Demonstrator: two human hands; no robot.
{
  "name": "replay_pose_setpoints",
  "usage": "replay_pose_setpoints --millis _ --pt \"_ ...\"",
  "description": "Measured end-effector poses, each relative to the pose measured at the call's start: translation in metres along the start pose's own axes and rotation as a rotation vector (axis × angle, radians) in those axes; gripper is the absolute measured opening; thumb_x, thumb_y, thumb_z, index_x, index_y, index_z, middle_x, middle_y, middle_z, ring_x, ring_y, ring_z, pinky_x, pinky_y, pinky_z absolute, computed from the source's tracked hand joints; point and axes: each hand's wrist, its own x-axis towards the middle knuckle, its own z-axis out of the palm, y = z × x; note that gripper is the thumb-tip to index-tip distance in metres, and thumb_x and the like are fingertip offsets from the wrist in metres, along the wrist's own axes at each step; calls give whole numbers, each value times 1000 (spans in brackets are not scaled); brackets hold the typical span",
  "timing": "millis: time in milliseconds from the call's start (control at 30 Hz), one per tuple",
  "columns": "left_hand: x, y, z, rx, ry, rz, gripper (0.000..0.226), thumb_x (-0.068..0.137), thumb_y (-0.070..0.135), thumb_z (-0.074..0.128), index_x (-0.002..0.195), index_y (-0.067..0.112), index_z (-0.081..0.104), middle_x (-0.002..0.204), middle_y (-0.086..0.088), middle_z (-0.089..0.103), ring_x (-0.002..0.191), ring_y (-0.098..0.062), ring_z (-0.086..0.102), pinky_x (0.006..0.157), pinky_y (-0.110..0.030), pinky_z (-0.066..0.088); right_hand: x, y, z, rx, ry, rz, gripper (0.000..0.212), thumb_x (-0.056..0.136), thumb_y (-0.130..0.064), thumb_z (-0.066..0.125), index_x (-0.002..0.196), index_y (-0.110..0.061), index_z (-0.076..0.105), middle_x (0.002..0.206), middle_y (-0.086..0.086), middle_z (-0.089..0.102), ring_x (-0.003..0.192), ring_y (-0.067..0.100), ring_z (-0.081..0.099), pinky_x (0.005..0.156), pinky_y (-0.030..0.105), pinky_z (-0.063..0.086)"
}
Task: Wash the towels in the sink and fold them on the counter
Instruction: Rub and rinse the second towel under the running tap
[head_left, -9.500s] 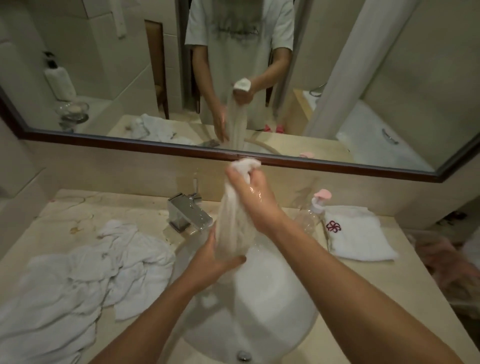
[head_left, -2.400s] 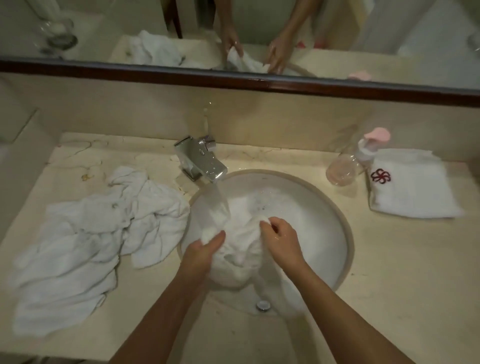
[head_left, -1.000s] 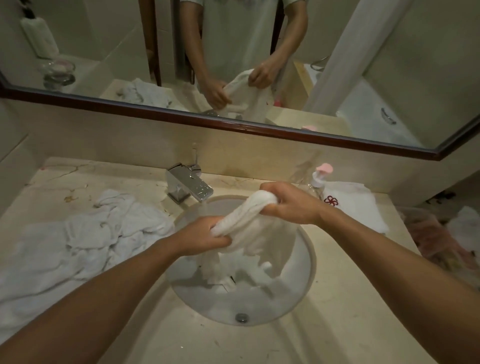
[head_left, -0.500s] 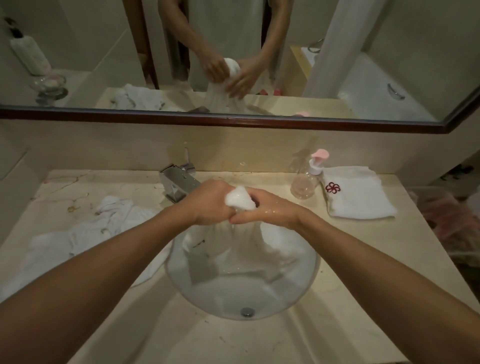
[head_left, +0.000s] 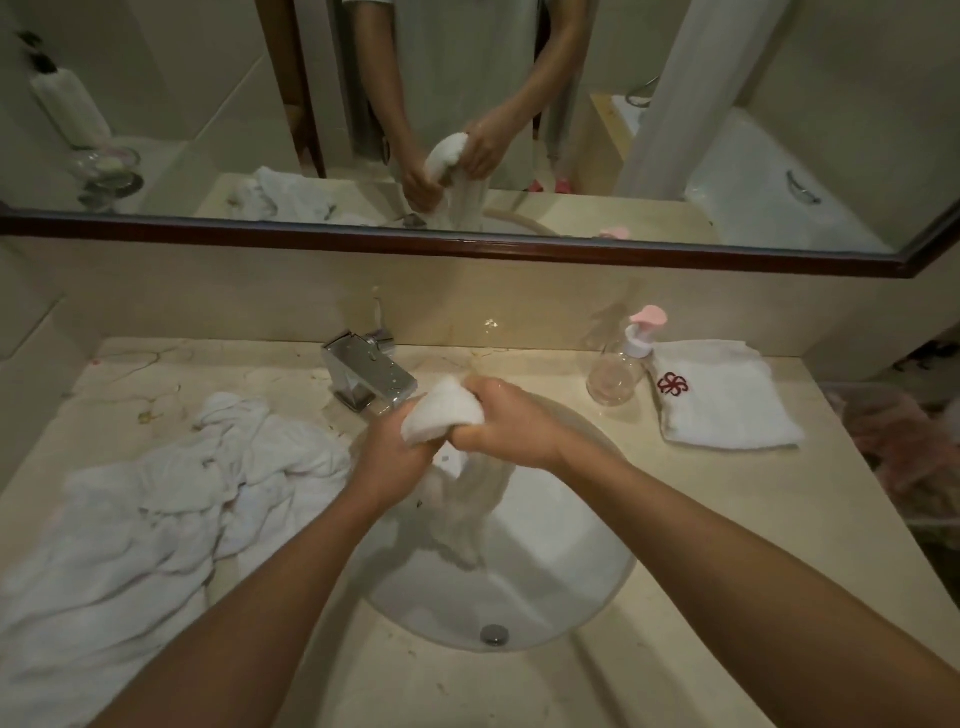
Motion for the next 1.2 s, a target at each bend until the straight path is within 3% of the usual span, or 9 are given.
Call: replay_pose_setpoints --millis 133,267,500,633,733,833,967,1067,1200 --pt "-9 -10 0 -47 126 -27 32 78 27 55 108 32 65 99 20 66 94 7 61 75 -5 42 5 20 23 -285 -64 20 52 79 -13 69 129 -12 57 113 7 65 100 27 61 76 34 48" --pt "-7 -12 1 -38 120 -18 36 83 18 74 118 23 65 106 8 68 95 -7 64 76 -20 46 19 7 21 -130 69 -6 30 80 -14 68 110 -13 66 100 1 68 94 25 63 76 37 51" --pt "11 5 -16 36 105 137 48 81 18 64 129 20 58 109 7 68 97 -7 63 76 -18 48 32 18 13 276 -83 -17 58 86 -19 69 135 -22 39 123 -1 53 106 12 55 83 22 48" --pt "13 -5 -21 105 134 82 41 85 10 59 125 19 57 113 5 63 100 -7 59 81 -17 46 17 79 51 461 -141 370 91 71 -81 63 149 -43 34 154 -4 36 141 20 38 114 45 35" --pt "-3 -19 -21 127 107 44 44 84 7 58 115 38 51 110 8 61 102 -5 59 81 -24 50 3 119 106 995 -111 899 99 70 -92 48 150 -34 38 153 7 37 136 41 41 105 64 36" --pt "-21 -30 -29 173 32 33 37 80 23 58 110 42 54 111 8 60 102 -8 59 81 -30 51 35 105 162 1316 -71 1064 87 81 -85 41 114 -8 64 107 17 63 99 41 60 97 56 46" --pt "-35 -35 -37 207 -54 99 45 81 0 57 118 25 59 119 5 60 112 -12 60 89 -30 50 101 92 201 1396 76 856 74 83 -63 64 133 -9 59 126 11 65 120 28 59 112 44 40" --pt "-45 -37 -45 229 -19 108 45 82 1 52 121 23 60 119 13 61 113 -9 61 92 -21 47 130 117 191 1313 40 788 21 104 -37 46 96 -23 60 91 -2 64 81 14 63 75 32 55" --pt "-51 -44 -54 267 6 94 46 75 14 46 118 20 60 117 10 63 112 -9 62 91 -20 47 166 118 194 1194 169 844 27 106 -20 42 83 -22 56 83 -4 59 73 14 60 60 20 49"
